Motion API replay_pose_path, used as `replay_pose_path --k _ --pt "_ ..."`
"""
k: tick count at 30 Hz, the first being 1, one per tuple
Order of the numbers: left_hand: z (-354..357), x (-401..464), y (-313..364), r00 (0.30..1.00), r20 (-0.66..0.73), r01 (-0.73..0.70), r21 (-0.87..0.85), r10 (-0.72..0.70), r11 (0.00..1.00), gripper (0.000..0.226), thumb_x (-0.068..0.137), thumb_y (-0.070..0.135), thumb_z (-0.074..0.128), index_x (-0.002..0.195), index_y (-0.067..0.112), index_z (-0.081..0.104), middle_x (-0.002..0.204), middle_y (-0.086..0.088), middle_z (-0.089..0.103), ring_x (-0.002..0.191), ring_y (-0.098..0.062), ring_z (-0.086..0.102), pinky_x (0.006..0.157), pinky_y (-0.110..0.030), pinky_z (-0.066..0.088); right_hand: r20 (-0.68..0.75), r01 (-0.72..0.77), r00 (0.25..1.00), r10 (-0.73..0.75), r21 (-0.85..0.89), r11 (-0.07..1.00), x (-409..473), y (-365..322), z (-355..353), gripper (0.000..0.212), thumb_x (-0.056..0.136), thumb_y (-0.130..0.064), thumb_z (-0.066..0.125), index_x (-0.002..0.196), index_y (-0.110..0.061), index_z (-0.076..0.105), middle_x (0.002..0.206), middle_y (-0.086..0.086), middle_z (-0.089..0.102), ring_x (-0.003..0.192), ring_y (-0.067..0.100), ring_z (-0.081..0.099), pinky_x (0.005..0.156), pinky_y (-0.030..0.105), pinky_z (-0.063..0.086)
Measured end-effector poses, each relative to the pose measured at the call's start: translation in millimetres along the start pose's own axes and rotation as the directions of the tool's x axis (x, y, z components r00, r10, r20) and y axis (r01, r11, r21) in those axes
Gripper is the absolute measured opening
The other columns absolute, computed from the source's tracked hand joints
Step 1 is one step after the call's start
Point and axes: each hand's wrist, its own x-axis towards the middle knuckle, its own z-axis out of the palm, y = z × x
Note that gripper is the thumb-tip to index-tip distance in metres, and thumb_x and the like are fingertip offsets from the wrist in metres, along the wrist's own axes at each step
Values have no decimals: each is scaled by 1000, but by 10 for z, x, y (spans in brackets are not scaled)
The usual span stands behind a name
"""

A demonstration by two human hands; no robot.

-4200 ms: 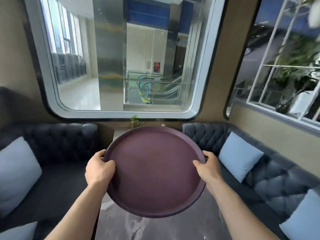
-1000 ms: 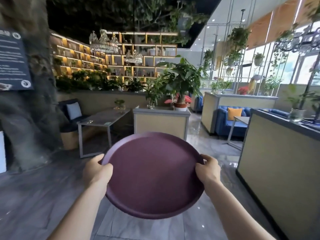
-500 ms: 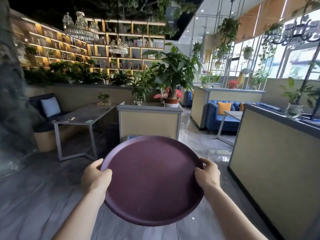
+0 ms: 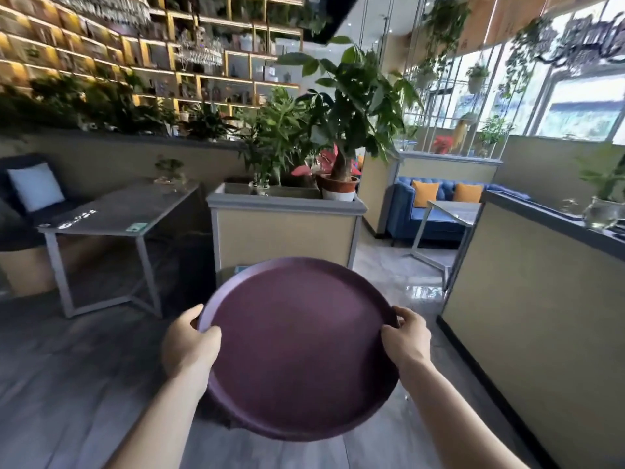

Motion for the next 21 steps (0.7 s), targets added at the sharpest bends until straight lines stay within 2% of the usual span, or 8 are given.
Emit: replay_pose_path --k 7,11,18,21 --pt "450 801 -27 999 28 30 -3 -30 1000 57 76 4 62 130 23 65 119 -6 72 97 -33 68 85 -39 54 -5 -35 999 35 -44 998 641 -124 650 55 73 -4 59 126 -19 67 119 8 72 109 31 66 98 37 50" --pt "813 1260 -29 999 34 25 24 -26 999 58 76 4 62 131 23 64 118 -7 72 91 -32 67 81 -38 53 -4 -68 998 68 -53 996 1123 -132 997 53 70 -7 61 120 -21 70 113 6 75 106 31 67 98 42 52" --pt "1739 2230 35 999 26 25 55 -26 998 58 78 6 63 133 24 62 119 -5 71 87 -27 64 86 -40 53 -4 -73 997 73 -74 995 2333 -174 1641 53 74 -4 62 124 -18 67 117 9 73 111 32 65 98 37 49" --pt "2173 2653 58 999 22 23 103 -26 994 56 80 9 66 133 24 61 122 -6 69 97 -32 66 91 -44 53 17 -81 996 82 -92 993 2922 -214 1916 52 75 -5 63 125 -19 66 118 8 73 110 33 65 98 37 49"
